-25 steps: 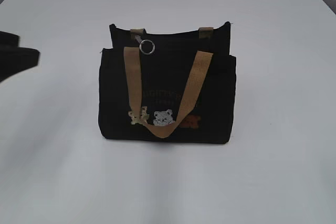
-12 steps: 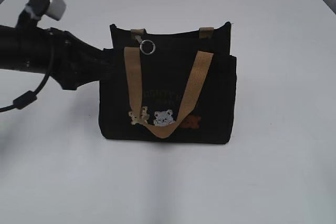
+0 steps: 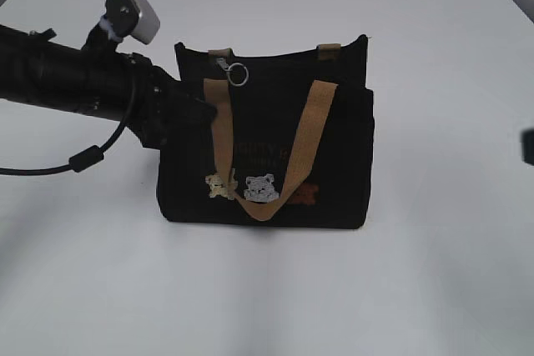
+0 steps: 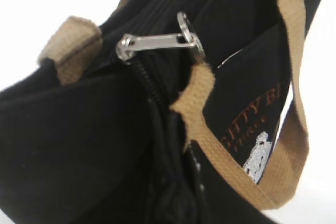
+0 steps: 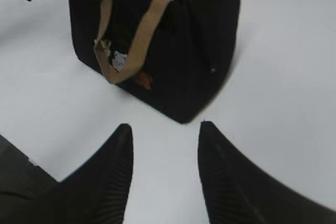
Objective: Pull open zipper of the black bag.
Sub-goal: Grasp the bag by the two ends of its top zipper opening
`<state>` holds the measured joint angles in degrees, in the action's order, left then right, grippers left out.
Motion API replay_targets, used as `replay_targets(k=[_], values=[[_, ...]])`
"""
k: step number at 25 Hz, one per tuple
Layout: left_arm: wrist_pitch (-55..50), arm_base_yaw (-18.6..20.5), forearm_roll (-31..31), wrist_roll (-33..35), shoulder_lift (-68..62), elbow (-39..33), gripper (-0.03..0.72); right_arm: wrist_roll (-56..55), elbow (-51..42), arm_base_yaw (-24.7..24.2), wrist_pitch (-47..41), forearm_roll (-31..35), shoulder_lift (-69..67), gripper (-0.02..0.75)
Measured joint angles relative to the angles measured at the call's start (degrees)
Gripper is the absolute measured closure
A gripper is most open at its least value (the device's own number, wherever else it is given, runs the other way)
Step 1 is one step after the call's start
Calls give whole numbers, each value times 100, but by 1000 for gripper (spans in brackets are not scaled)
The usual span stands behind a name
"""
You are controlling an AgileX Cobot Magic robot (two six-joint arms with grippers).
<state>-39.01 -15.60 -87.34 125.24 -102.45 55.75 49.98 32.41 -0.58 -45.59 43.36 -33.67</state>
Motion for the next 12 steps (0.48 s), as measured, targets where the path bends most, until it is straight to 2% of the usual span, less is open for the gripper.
replay_targets(k=[3, 6, 8, 12], values=[[14, -6, 12, -4, 0, 13, 621, 1974, 514, 173, 267, 1215, -1780, 411], [33, -10, 12, -4, 0, 13, 621, 3307, 1414, 817, 741, 1806, -3181, 411], [39, -10, 1, -4, 0, 13, 621, 3721, 2035, 1346, 1049, 1787, -4024, 411], [39, -10, -11, -4, 0, 13, 621, 3871, 3178, 2108, 1269, 1208, -5516, 411]])
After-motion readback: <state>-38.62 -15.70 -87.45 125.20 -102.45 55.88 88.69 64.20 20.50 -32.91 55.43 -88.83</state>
